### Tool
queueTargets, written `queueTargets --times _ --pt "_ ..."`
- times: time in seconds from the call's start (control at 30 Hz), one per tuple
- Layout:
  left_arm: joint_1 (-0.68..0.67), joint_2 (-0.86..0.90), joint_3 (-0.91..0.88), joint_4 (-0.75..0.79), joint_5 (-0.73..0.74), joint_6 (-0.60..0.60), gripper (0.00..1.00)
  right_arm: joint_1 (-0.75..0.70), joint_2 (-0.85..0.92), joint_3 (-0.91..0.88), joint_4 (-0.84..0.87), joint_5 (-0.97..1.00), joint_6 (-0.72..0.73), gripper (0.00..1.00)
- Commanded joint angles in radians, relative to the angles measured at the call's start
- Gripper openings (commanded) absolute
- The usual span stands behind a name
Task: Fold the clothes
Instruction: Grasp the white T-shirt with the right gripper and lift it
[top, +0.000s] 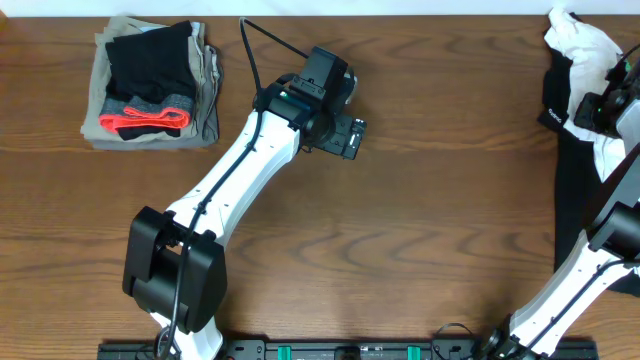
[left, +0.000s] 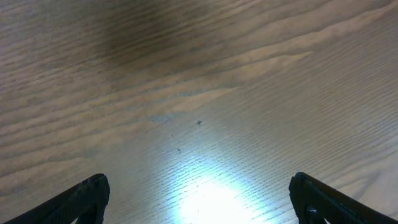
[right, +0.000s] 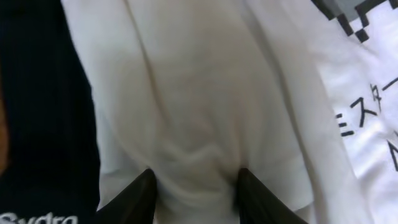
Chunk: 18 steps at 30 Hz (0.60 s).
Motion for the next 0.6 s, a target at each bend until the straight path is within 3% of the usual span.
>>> queueTargets --times 0.0,0.03,0.33,0.57 --pt "0.002 0.013 -0.006 0.002 -0.013 -0.01 0.94 -0.003 0.023 0.016 0.004 -0.007 0.004 0.11" --pt "0.002 0.013 -0.006 0.002 -0.013 -0.01 0.94 -0.003 0.023 0.016 0.009 -0.007 0.005 0.01" --pt "0.002 0.013 -0.006 0.002 -0.013 -0.01 0.94 -0.003 -0.003 0.024 0.003 -0.011 0.016 0.01" --pt "0.002 0.013 -0.006 0.005 -0.013 -0.009 0.94 -0.002 -0.128 0.025 -0.018 -0.02 0.015 0.01"
